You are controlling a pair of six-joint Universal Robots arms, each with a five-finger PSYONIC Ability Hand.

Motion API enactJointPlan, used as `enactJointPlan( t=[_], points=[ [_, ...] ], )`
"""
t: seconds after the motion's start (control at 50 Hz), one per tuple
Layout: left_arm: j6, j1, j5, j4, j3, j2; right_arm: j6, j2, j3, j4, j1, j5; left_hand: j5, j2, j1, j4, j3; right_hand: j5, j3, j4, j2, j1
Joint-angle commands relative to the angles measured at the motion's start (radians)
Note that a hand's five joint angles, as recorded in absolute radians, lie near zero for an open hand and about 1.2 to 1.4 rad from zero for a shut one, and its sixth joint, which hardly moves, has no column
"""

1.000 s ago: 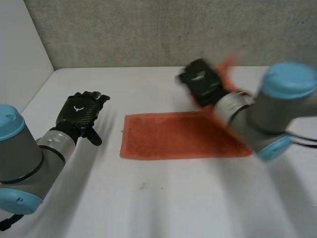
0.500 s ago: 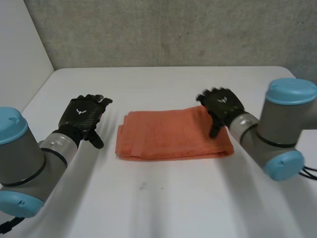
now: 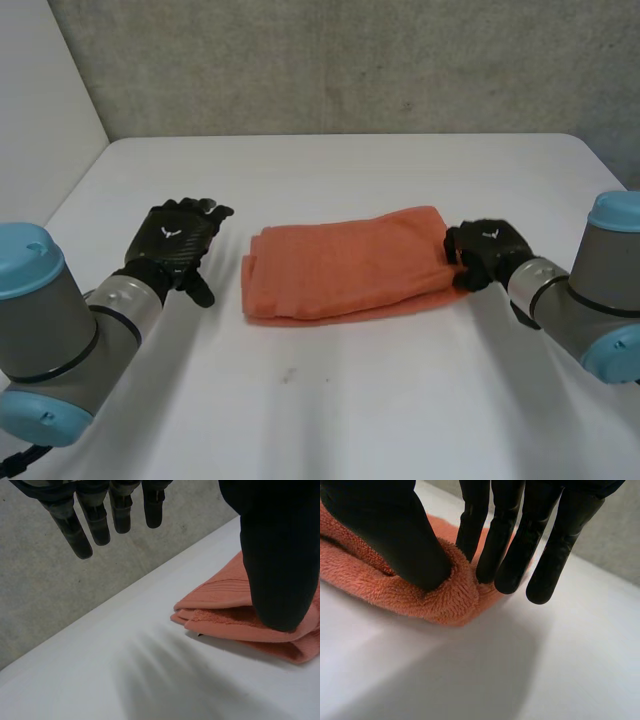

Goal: Fold the laundry

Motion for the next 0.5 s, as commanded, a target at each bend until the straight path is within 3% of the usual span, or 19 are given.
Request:
enactJointPlan(
  t=[0.02,0.12,0.2,0.3,0.32,0.34,0.36,0.44,0.5],
  points=[
    [0.0,-0.015,0.0,-0.001,0.0,0.004,-0.081,-0.035,-0.128,-0.045,0.068,0.06,-0.043,-0.021,-0.01,-0.021,-0.031,0.271,0.217,0.208,0.221,0.497],
    [0.001,-0.015,0.0,-0.001,0.0,0.007,-0.096,-0.026,-0.275,-0.005,0.281,0.049,-0.043,-0.021,-0.01,-0.021,-0.031,0.271,0.217,0.208,0.221,0.497],
    [0.001,-0.012,0.0,-0.001,0.001,0.01,-0.11,0.079,-0.389,0.044,0.435,0.015,-0.043,-0.021,-0.01,-0.021,-0.031,0.271,0.217,0.208,0.221,0.497],
    [0.001,-0.004,0.0,-0.001,0.003,0.012,-0.142,0.166,-0.434,0.106,0.525,-0.002,-0.043,-0.021,-0.01,-0.021,-0.031,0.271,0.217,0.208,0.221,0.497],
    [0.001,-0.003,-0.001,-0.001,0.003,0.012,-0.15,0.175,-0.443,0.122,0.534,0.007,-0.043,-0.021,-0.01,-0.021,-0.031,0.1,0.046,0.038,0.05,0.326],
    [0.001,-0.001,-0.002,-0.001,0.004,0.012,-0.164,0.19,-0.464,0.156,0.539,0.044,-0.043,-0.021,-0.01,-0.021,-0.031,-0.648,-0.702,-0.711,-0.698,-0.422],
    [0.0,-0.001,-0.002,-0.001,0.004,0.012,-0.167,0.192,-0.478,0.182,0.534,0.114,-0.043,-0.021,-0.01,-0.021,-0.031,-0.951,-1.005,-1.014,-1.001,-0.725],
    [0.0,0.001,-0.005,-0.003,0.015,0.013,-0.141,0.172,-0.48,0.195,0.525,0.277,-0.043,-0.021,-0.01,-0.021,-0.031,-0.951,-1.005,-1.014,-1.001,-0.725],
    [-0.006,0.001,-0.003,-0.003,0.034,0.013,-0.095,0.12,-0.46,0.187,0.515,0.29,-0.043,-0.021,-0.01,-0.021,-0.031,-0.951,-1.005,-1.014,-1.001,-0.725]
  ],
)
